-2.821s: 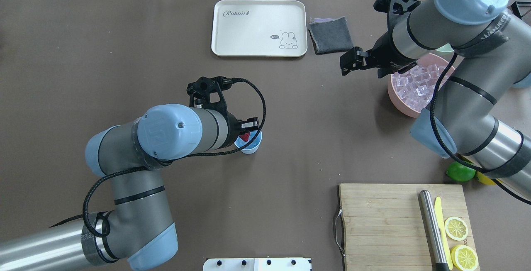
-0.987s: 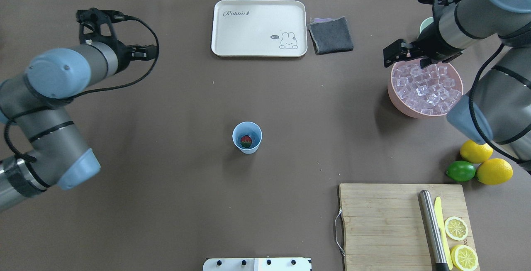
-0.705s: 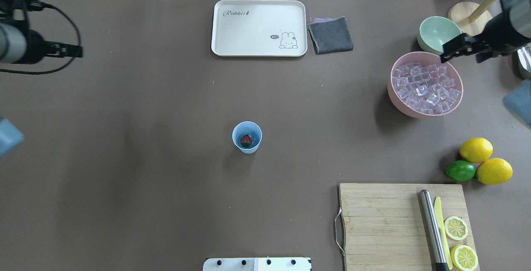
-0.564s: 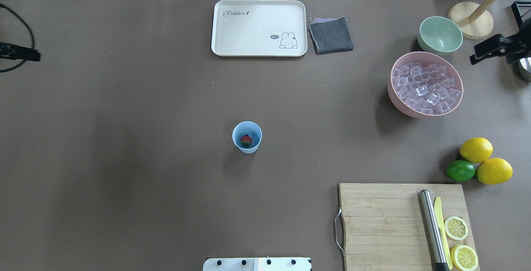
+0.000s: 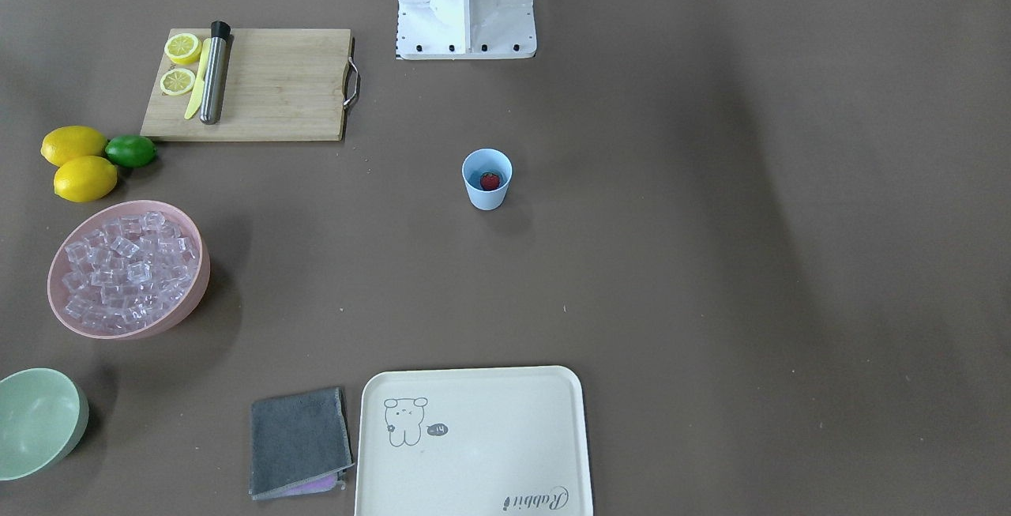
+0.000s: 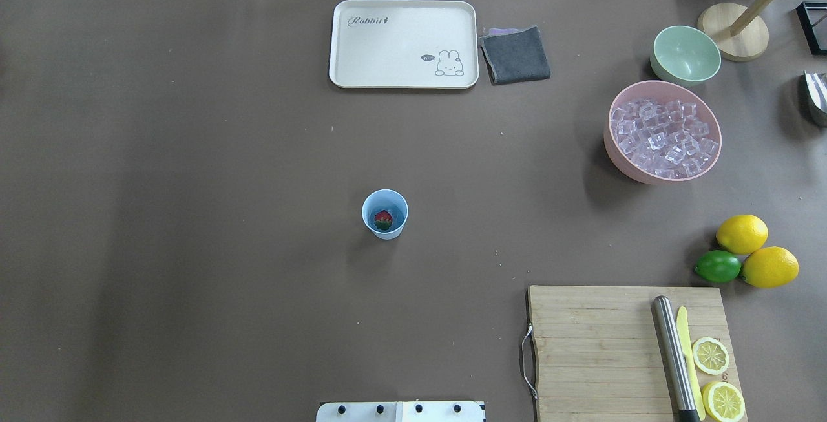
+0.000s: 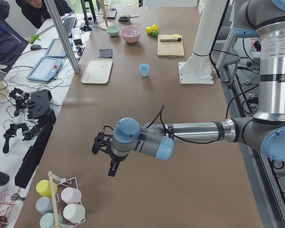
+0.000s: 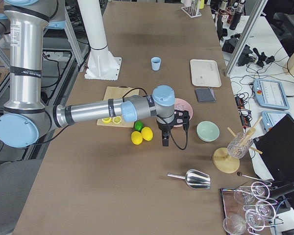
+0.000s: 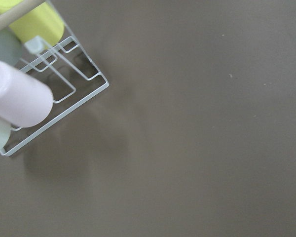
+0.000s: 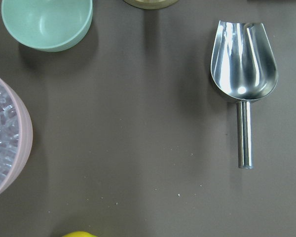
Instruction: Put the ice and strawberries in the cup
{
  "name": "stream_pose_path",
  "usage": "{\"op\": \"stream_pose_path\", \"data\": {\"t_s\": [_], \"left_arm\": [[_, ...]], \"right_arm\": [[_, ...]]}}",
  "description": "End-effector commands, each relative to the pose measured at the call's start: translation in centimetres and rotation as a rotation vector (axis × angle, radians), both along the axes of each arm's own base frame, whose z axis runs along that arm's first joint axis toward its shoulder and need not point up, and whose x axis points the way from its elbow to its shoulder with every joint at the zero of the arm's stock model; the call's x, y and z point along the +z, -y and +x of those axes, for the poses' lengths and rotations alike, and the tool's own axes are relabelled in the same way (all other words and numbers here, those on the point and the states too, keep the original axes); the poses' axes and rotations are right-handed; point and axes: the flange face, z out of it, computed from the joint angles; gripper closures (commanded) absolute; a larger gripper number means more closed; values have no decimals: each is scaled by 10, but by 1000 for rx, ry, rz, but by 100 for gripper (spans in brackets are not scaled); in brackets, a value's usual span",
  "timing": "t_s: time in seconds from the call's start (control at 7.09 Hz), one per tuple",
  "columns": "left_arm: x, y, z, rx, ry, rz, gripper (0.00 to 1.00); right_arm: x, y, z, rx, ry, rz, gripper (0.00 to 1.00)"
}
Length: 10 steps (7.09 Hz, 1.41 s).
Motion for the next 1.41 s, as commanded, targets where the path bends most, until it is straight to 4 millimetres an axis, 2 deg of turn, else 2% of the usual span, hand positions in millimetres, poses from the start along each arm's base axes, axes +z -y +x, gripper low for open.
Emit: {"op": "stream_pose_path", "data": {"t_s": [0.0, 0.14, 0.28, 0.42, 0.56, 0.71, 0.85, 1.27], "left_arm": [[8, -4, -15, 3, -13, -39, 3], [4, -4, -15, 0, -11, -35, 3], [0, -1, -14, 3, -10, -29, 3], [-15, 9, -9, -10, -12, -24, 3], [-31, 20, 13, -25, -32, -58, 3], [-48, 25, 36, -21, -42, -69, 3], [-52, 27, 50, -7, -43, -74, 2], [-51, 29, 54, 0, -46, -75, 2]], "right_arm": [[5, -4, 6, 6, -2, -4, 0], [8, -7, 17, 30, -3, -11, 0], [20, -19, 29, 32, -9, -17, 0], [30, -27, 44, 30, -15, -7, 0], [33, -32, 57, 54, -16, -33, 0], [34, -35, 62, 65, -16, -38, 0], [34, -35, 64, 68, -19, -36, 0], [29, -28, 64, 77, -25, -35, 0]]}}
